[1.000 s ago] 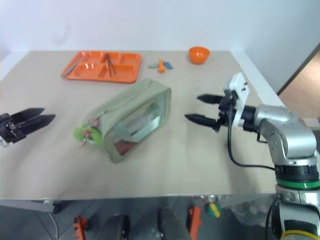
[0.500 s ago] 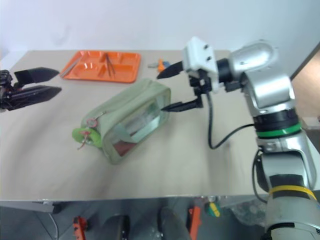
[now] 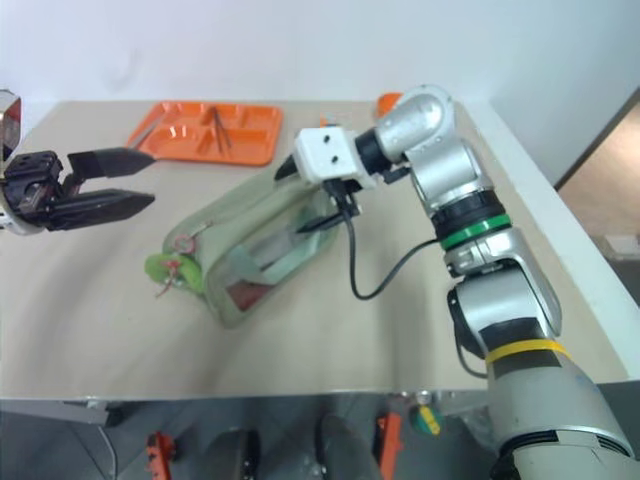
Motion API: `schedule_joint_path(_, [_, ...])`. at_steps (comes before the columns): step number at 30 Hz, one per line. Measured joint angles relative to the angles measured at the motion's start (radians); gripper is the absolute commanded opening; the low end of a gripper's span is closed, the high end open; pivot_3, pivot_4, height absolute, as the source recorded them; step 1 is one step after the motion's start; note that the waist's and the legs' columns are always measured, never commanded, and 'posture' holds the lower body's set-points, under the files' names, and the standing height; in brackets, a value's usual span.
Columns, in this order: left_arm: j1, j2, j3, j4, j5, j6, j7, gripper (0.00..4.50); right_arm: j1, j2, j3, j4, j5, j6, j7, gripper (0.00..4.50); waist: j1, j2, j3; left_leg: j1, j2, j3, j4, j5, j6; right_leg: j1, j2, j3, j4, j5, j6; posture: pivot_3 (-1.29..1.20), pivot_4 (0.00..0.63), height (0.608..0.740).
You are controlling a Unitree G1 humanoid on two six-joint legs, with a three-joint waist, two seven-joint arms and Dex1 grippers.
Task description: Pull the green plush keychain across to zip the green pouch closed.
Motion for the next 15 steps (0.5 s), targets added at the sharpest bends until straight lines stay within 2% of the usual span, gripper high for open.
schedule_joint_path(1, [0.004, -0.003, 0.0, -0.004, 0.0, 0.0, 0.004, 4.5, 0.006, 0.005, 0.002, 0.0, -0.002, -0.008, 0.0, 3.25, 0.0, 0.0, 0.0, 0.0, 0.0, 0.0, 0.0, 0.0, 0.0, 0.0, 0.0, 0.0, 0.0, 0.0, 0.0, 0.0, 0.15, 0.74])
schedule_joint_path(6, [0.014, -0.009, 0.0, -0.013, -0.001, 0.0, 0.024, 4.5, 0.023, 0.034, 0.008, 0.015, -0.023, -0.029, -0.001, 1.51, 0.0, 0.0, 0.0, 0.0, 0.0, -0.001, 0.0, 0.0, -0.001, 0.0, 0.0, 0.0, 0.001, 0.0, 0.0, 0.0, 0.15, 0.74])
schedule_joint_path(7, [0.015, -0.01, 0.0, -0.014, -0.001, 0.0, 0.026, 4.5, 0.023, 0.043, 0.008, 0.022, -0.026, -0.034, -0.002, 1.28, 0.0, 0.0, 0.0, 0.0, 0.0, -0.001, 0.0, 0.0, -0.001, 0.0, 0.0, 0.0, 0.001, 0.0, 0.0, 0.0, 0.15, 0.74])
schedule_joint_path(10, [0.015, -0.01, 0.0, -0.014, -0.002, 0.0, 0.034, 4.5, 0.023, 0.051, 0.008, 0.038, -0.035, -0.044, -0.003, 0.15, 0.001, 0.0, 0.0, 0.0, 0.0, -0.002, 0.0, 0.001, -0.001, 0.0, 0.0, -0.001, 0.001, 0.0, 0.0, 0.0, 0.15, 0.74])
schedule_joint_path(11, [0.015, -0.01, 0.001, -0.014, -0.003, 0.0, 0.038, 4.5, 0.024, 0.051, 0.008, 0.041, -0.039, -0.046, -0.002, 0.01, 0.001, 0.0, 0.0, 0.0, 0.0, -0.002, 0.0, 0.001, -0.001, 0.0, 0.0, -0.001, 0.001, 0.0, 0.0, 0.0, 0.15, 0.74])
schedule_joint_path(15, [0.018, -0.01, 0.002, -0.016, -0.007, 0.0, 0.049, 4.5, 0.028, 0.05, 0.007, 0.045, -0.037, -0.049, 0.002, 0.01, 0.001, 0.0, 0.0, 0.0, 0.0, -0.002, 0.0, 0.001, -0.001, 0.0, 0.0, -0.001, 0.001, 0.0, 0.0, 0.0, 0.15, 0.74])
